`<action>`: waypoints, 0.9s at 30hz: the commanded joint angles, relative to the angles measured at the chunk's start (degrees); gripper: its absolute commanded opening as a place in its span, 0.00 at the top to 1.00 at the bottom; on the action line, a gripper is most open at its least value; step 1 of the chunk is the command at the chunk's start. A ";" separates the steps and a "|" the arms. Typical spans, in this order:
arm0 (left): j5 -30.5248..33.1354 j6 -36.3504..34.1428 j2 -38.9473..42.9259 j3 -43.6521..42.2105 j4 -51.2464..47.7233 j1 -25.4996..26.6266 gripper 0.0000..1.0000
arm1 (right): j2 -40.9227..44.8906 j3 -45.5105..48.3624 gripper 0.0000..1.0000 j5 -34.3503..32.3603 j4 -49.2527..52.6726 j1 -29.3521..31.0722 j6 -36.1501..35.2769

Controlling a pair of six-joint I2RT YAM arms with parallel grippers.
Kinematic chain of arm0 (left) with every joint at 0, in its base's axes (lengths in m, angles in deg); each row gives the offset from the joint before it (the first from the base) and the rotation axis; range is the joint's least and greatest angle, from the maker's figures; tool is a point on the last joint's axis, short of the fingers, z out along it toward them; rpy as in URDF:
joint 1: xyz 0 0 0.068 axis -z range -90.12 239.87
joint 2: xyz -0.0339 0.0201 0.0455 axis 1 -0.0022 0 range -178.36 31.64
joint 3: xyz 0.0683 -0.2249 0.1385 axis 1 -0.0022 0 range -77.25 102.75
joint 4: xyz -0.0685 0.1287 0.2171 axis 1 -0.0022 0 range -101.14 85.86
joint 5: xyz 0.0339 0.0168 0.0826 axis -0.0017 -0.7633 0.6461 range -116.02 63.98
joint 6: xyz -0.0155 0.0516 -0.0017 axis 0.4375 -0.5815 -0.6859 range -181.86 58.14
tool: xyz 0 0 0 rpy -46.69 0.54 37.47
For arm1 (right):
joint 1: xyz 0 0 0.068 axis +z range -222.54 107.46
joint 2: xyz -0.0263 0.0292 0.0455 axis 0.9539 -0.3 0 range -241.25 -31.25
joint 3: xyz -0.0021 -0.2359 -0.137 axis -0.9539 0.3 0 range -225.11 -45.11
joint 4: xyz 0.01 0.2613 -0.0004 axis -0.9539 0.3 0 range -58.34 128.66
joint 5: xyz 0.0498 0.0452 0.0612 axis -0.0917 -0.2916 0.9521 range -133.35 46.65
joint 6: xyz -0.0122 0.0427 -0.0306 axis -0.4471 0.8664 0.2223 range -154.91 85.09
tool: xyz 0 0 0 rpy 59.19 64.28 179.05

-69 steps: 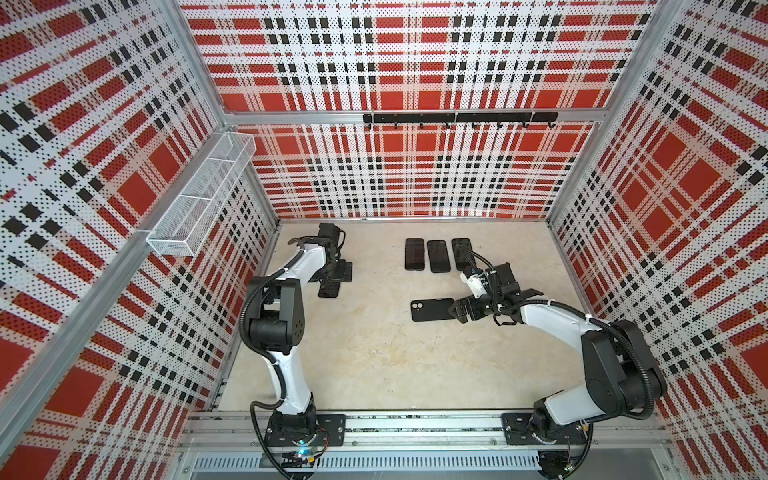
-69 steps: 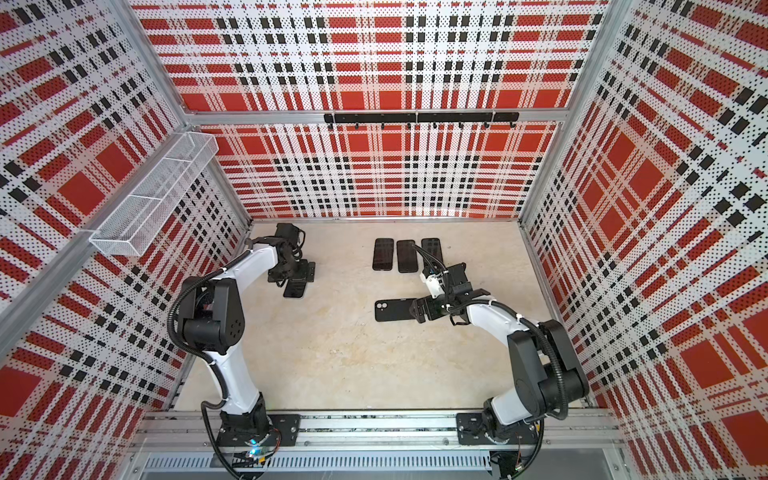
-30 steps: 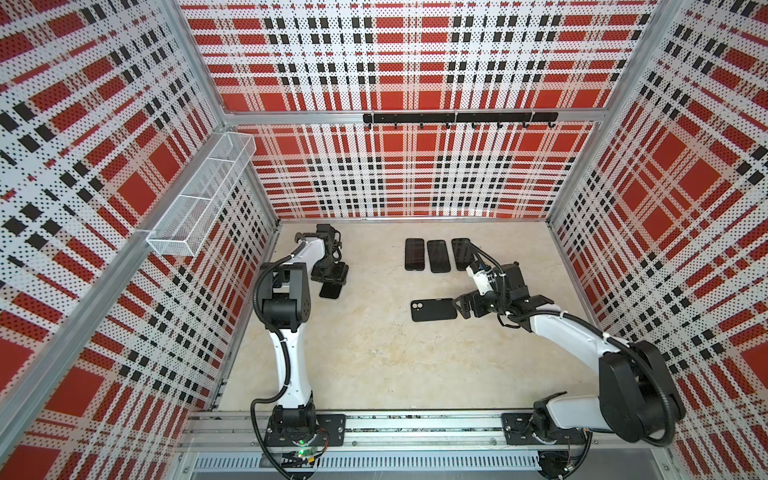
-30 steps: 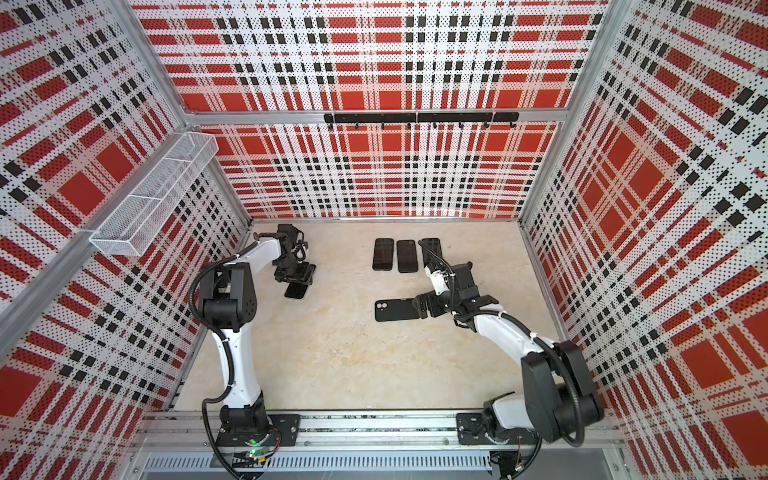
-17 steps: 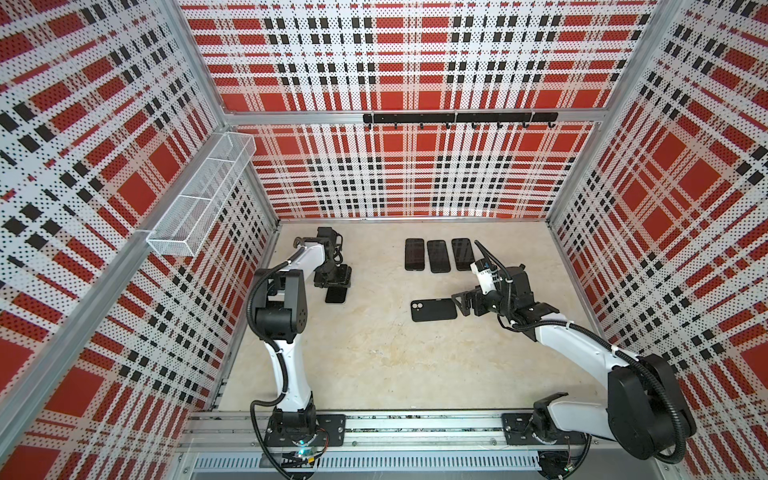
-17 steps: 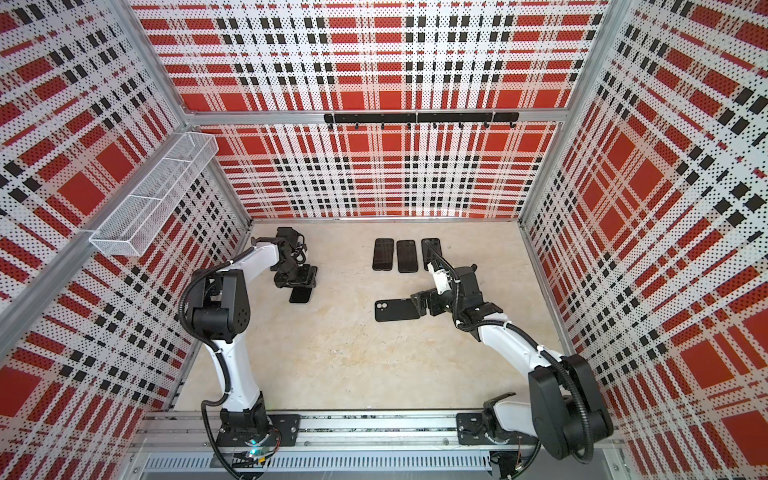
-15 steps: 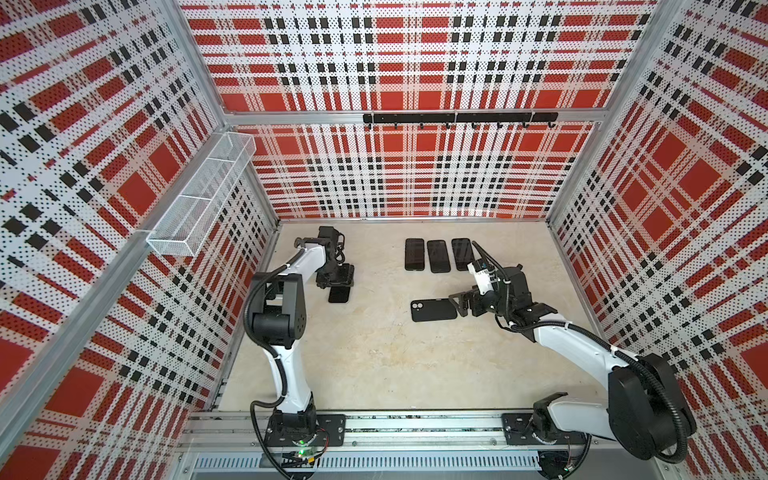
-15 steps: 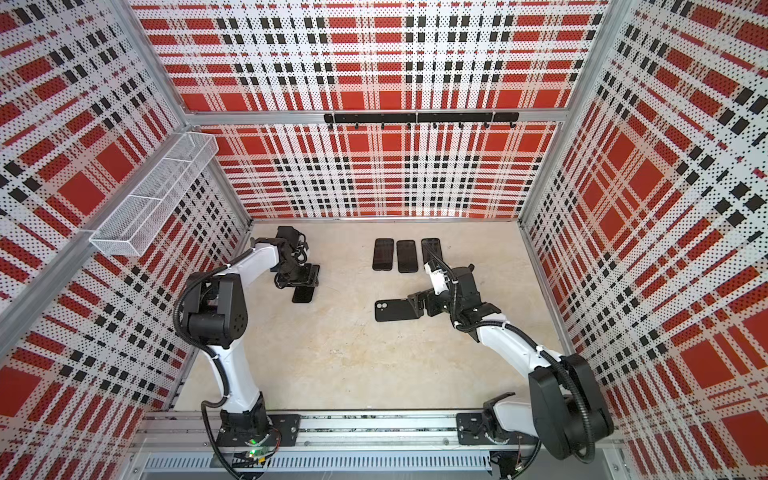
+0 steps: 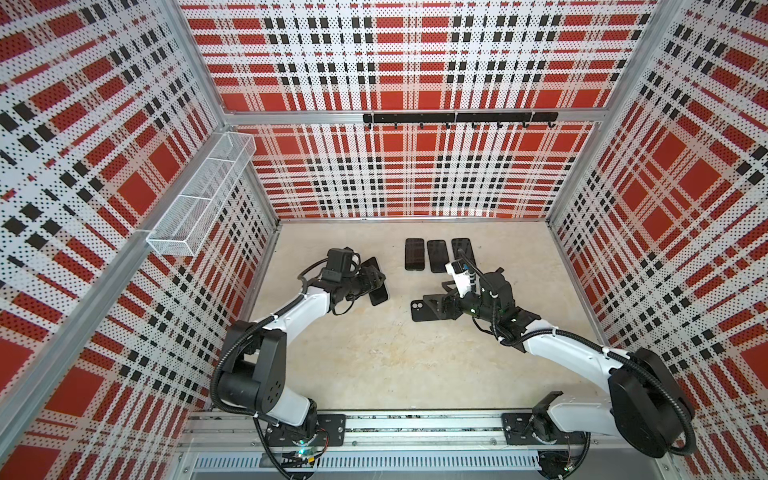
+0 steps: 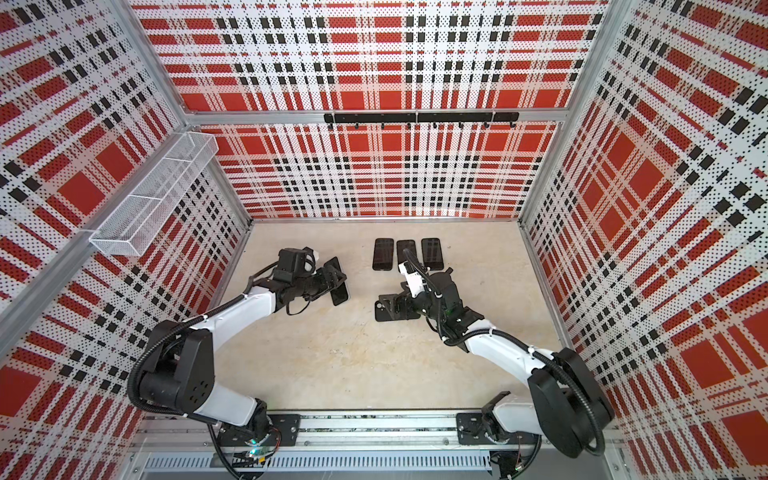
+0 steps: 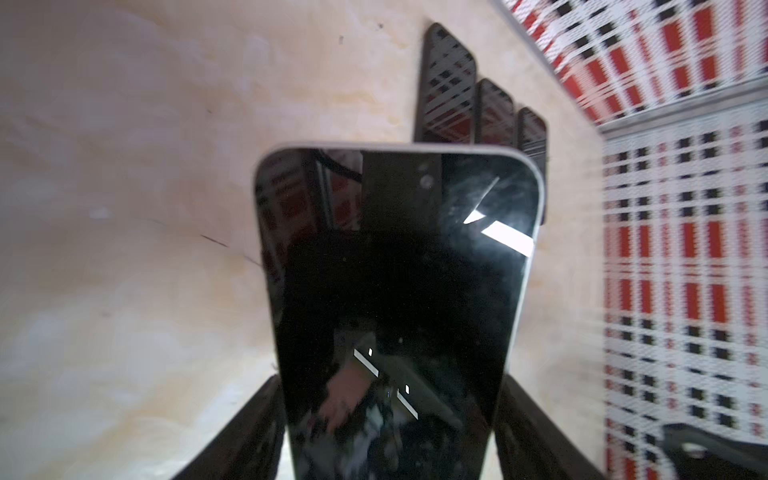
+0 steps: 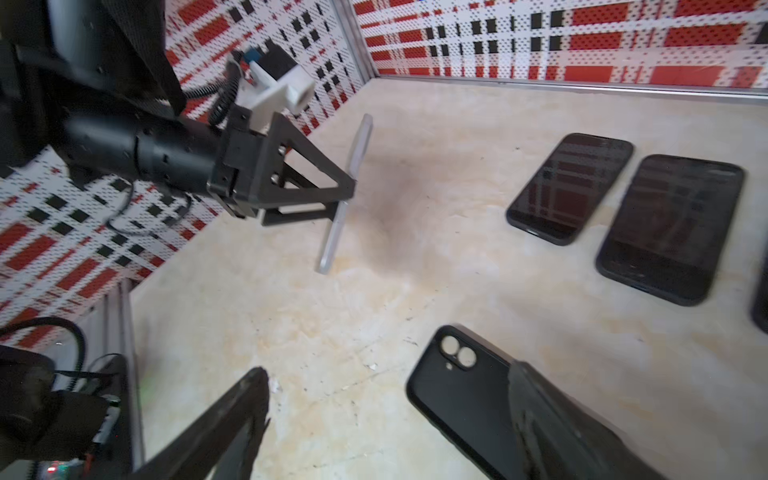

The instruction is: Put the phone into the phone case

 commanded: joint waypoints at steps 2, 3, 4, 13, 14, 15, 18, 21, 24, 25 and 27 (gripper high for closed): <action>1.69 25.58 4.16 -6.31 30.55 3.85 0.67 | -3.75 1.37 0.14 0.88 -14.32 3.14 5.75; 4.34 28.43 4.74 -7.51 32.46 5.37 0.69 | -4.87 1.48 0.16 0.51 -16.63 3.84 6.59; 6.55 31.45 5.34 -8.54 33.80 6.43 0.70 | -5.88 1.46 0.18 0.04 -18.59 4.34 7.37; 20.14 48.68 6.67 -15.44 38.59 12.75 0.83 | -15.06 -0.15 0.37 -4.80 -27.73 6.91 10.63; 20.70 49.21 6.40 -15.38 38.66 13.18 0.83 | -15.84 -0.37 0.38 -4.98 -28.47 7.04 11.01; 21.18 49.89 6.14 -15.46 38.87 13.66 0.83 | -16.60 -0.54 0.40 -5.22 -29.41 7.25 11.37; 21.82 51.27 5.48 -15.85 40.26 14.60 0.84 | -18.73 -1.07 0.49 -6.49 -31.84 7.84 10.88; 21.69 51.53 5.20 -15.97 40.45 14.84 0.84 | -20.44 -1.42 0.58 -6.50 -34.31 7.84 11.16; 21.53 51.71 4.73 -16.07 40.89 15.03 0.84 | -21.49 -1.87 0.58 -5.80 -35.85 7.89 11.49; 21.58 51.46 4.53 -16.03 41.10 15.02 0.84 | -21.73 -2.02 0.58 -5.77 -36.03 7.86 11.51; 21.47 51.28 4.17 -15.90 41.30 15.03 0.84 | -21.86 -2.38 0.58 -5.60 -36.00 7.90 11.39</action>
